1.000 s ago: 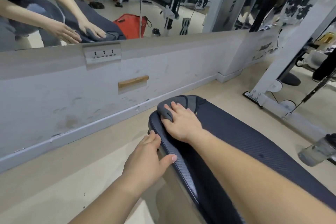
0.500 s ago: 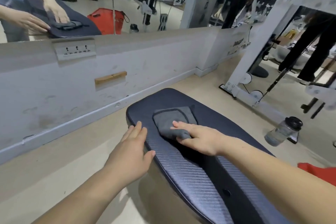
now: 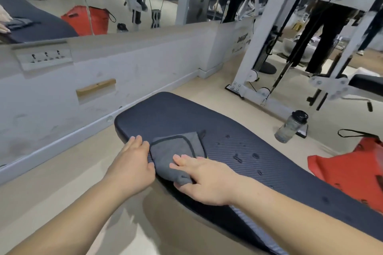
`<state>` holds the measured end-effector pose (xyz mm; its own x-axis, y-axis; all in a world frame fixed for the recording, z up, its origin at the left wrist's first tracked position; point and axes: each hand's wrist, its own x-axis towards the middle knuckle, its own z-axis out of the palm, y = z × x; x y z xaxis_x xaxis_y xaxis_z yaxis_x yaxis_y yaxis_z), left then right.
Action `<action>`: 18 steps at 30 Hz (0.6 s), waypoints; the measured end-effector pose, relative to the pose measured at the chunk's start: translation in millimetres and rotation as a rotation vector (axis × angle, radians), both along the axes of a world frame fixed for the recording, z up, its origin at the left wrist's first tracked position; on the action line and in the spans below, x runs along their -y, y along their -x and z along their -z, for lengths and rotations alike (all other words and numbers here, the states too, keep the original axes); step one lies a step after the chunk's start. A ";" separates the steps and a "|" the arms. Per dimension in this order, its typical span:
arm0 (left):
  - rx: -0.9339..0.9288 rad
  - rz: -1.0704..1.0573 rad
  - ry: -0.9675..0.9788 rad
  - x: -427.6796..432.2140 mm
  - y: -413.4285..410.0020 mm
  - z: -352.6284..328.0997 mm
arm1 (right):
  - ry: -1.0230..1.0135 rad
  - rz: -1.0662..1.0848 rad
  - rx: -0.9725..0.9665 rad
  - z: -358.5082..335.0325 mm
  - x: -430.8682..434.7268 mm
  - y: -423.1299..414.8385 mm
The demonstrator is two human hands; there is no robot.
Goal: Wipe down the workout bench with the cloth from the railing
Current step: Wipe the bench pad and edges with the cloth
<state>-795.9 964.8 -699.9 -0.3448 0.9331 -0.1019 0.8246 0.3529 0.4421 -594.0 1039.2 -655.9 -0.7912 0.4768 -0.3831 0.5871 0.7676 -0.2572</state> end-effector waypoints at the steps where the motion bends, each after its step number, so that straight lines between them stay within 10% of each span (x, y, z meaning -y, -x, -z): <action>1: -0.001 0.004 0.006 2.5 -4.9 -2.4 | 0.006 0.001 0.025 -2.9 -5.9 -8.3; 18: -0.084 0.148 -0.022 3.2 -42.4 3.5 | -0.057 0.272 0.005 14.2 -87.8 -42.9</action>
